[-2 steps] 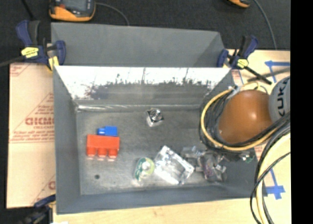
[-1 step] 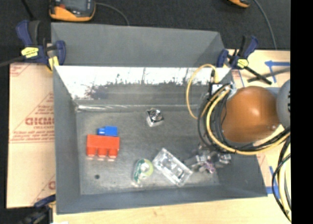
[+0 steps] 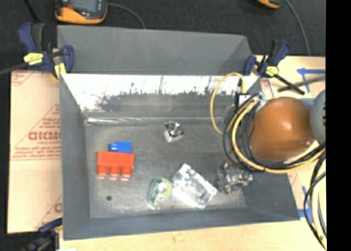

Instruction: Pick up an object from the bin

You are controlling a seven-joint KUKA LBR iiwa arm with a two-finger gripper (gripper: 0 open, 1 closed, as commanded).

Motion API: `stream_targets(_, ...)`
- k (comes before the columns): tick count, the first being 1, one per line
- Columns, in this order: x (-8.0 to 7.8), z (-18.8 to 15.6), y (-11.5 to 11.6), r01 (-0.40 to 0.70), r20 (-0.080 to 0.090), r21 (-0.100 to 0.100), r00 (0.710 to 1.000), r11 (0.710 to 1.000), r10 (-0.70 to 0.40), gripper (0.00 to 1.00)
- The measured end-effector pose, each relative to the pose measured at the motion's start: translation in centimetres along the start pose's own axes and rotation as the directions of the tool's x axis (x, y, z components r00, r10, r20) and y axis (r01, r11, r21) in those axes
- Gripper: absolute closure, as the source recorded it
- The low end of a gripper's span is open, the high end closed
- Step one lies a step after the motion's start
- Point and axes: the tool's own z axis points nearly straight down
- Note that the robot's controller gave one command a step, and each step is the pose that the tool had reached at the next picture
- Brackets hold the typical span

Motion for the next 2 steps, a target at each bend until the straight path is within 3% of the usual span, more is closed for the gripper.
stream_targets(1, -0.26, -0.01, -0.02, -0.001, 0.004, 0.0, 1.0, 1.0, 0.001, 0.0)
stream_targets(2, 0.01, 0.02, 0.03, -0.002, -0.001, -0.002, 1.0, 1.0, 0.002, 1.0)
